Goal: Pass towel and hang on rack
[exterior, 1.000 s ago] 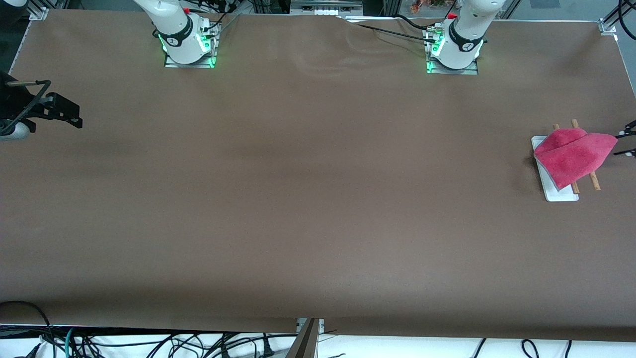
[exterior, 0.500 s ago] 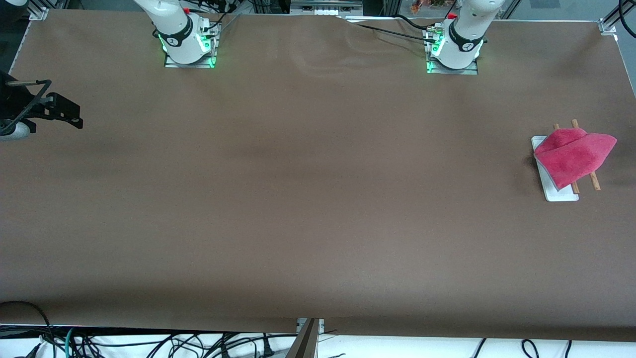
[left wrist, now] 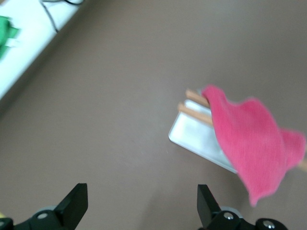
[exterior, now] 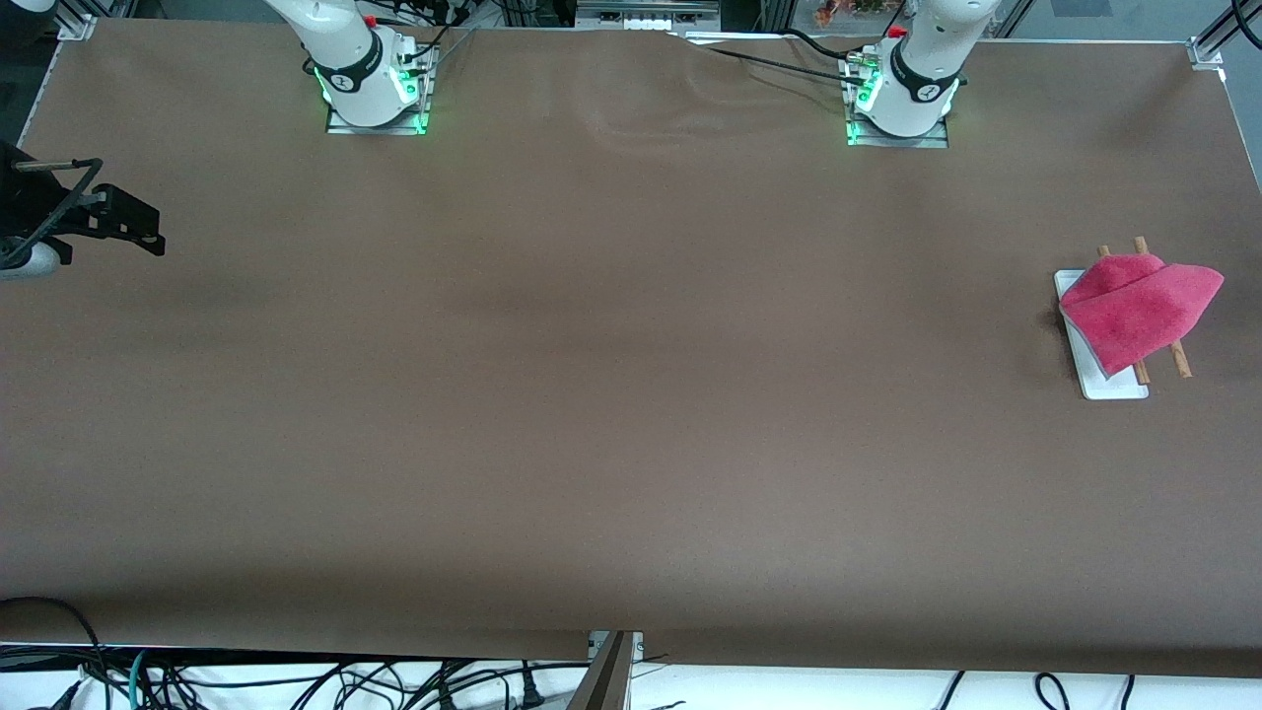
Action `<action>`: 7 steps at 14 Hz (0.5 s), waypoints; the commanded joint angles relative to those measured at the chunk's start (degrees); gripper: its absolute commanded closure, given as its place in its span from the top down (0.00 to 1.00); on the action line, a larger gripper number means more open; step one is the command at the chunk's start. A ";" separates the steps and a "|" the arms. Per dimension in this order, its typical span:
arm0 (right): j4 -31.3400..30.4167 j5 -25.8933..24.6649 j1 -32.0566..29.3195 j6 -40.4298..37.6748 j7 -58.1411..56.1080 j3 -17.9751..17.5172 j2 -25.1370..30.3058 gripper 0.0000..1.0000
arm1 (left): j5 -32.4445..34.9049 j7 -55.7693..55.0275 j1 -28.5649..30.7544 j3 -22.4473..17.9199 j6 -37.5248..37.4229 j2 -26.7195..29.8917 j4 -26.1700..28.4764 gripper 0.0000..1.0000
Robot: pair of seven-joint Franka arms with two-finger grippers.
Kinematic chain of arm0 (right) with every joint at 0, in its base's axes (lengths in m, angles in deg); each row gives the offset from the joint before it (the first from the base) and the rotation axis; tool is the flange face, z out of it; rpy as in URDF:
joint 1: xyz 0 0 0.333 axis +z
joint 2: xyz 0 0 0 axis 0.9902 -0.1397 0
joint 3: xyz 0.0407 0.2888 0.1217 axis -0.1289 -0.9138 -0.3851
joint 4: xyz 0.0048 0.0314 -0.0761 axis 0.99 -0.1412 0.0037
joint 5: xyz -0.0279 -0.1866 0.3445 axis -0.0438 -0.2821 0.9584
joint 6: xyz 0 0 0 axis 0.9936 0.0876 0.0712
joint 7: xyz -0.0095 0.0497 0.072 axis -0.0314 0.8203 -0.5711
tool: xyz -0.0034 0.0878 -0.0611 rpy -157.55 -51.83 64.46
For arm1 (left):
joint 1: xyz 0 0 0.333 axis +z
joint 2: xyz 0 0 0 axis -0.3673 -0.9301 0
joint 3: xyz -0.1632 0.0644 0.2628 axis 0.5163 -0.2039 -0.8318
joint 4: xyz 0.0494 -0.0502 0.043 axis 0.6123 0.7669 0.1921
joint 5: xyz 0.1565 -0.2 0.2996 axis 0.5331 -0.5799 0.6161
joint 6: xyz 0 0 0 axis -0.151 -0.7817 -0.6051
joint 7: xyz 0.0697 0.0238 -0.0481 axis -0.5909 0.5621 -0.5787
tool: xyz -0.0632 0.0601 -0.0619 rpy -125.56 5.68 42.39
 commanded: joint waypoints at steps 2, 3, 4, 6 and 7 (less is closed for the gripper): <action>0.82 0.37 -0.19 -0.15 -0.76 -0.44 -0.03 1.00 | 8.22 -22.58 -7.27 -0.65 -4.62 9.68 1.41 1.00; 0.82 0.28 -0.10 -0.24 -0.76 -0.62 -0.03 1.00 | 8.68 -27.87 -8.77 -0.56 -5.76 10.82 1.41 1.00; 0.82 0.28 -0.10 -0.24 -0.76 -0.53 0.06 1.00 | 8.94 -31.84 -10.79 -0.56 -7.60 12.40 1.67 1.00; 0.82 0.11 -0.37 -0.15 -0.94 -0.27 -0.03 1.00 | 11.31 -40.18 -14.57 -0.56 -9.98 14.52 2.55 1.00; 0.82 0.11 -0.45 -0.32 -1.03 -0.18 -0.03 1.00 | 12.10 -44.23 -17.02 -0.56 -10.43 15.66 3.34 1.00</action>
